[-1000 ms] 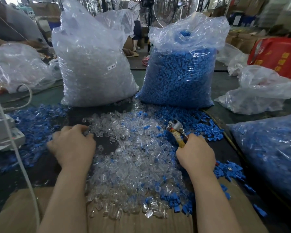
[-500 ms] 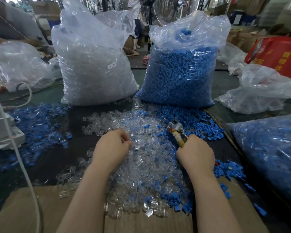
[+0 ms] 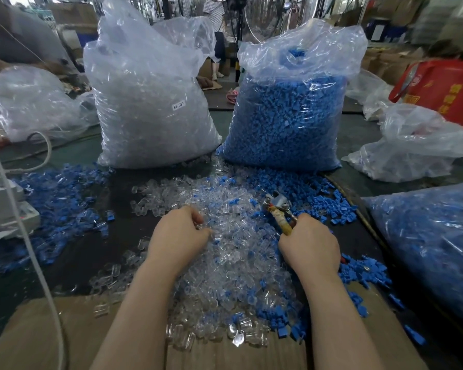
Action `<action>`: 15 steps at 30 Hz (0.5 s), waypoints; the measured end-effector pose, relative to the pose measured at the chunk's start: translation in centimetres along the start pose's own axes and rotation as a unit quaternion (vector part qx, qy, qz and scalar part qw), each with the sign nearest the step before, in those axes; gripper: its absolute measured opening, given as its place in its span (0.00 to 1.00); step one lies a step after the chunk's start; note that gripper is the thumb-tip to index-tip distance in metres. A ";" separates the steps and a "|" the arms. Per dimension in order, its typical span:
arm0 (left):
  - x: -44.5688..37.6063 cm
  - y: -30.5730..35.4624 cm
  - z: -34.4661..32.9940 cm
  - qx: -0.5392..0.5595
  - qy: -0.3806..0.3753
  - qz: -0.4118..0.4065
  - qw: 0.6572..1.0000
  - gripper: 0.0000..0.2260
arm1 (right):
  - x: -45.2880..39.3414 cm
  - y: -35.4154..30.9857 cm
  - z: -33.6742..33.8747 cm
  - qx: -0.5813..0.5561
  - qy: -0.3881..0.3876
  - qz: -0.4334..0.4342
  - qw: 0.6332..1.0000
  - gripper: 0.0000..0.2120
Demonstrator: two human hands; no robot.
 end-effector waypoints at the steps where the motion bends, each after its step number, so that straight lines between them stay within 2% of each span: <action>1: 0.0 0.0 0.0 -0.002 0.005 0.001 1.000 0.04 | 0.0 0.0 0.0 -0.009 0.006 0.002 1.000 0.06; 5: 0.0 0.2 0.0 -0.032 0.011 -0.011 0.999 0.05 | 0.0 -0.3 0.1 -0.037 0.034 0.013 0.999 0.05; 10: 0.1 0.3 0.2 0.028 -0.007 0.009 1.000 0.05 | 0.1 -0.4 0.2 -0.061 0.074 0.020 0.995 0.08; 15: 0.0 0.2 0.6 0.102 -0.039 0.022 0.994 0.06 | -0.1 -0.4 0.3 -0.094 0.083 0.014 0.992 0.07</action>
Point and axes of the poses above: each hand's wrist, its own x-axis away from the middle knuckle, its own z-axis out of the back of the hand, y = z × x, the point moved 1 cm from there along -x, towards the middle knuckle, and after that the axes turned 4 degrees about -y, right-handed, at the moved point
